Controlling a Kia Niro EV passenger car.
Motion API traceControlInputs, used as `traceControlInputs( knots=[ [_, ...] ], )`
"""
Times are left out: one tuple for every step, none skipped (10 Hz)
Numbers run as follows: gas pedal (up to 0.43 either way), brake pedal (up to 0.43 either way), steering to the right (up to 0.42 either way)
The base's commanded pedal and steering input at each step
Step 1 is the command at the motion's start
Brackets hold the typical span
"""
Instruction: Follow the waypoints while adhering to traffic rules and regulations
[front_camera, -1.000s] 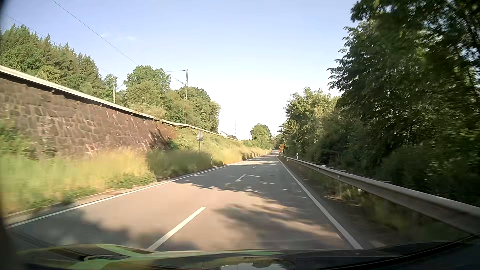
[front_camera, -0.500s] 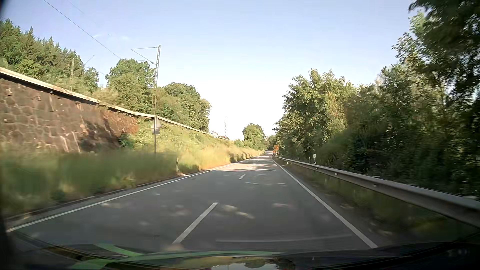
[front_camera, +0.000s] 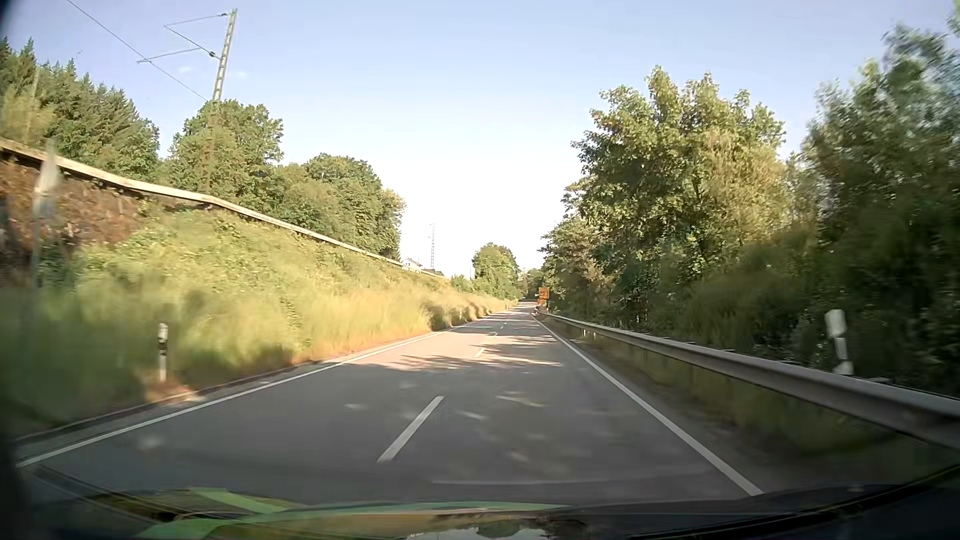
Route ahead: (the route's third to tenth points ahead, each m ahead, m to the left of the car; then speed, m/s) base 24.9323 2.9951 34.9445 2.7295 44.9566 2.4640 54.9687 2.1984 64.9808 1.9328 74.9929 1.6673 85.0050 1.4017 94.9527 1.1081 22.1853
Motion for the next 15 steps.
traceControlInputs(
  knots=[
    [0.22, 0.0, 0.006],
    [0.22, 0.0, 0.004],
    [0.22, 0.0, 0.001],
    [0.22, 0.0, -0.002],
    [0.22, 0.0, -0.002],
    [0.197, 0.0, -0.003],
    [0.177, 0.0, -0.002],
    [0.177, 0.0, -0.002],
    [0.177, 0.0, -0.002],
    [0.177, 0.0, -0.003],
    [0.177, 0.0, -0.003],
    [0.177, 0.0, -0.002],
    [0.189, 0.0, -0.002],
    [0.197, 0.0, -0.002],
    [0.209, 0.0, -0.002]
  ],
)
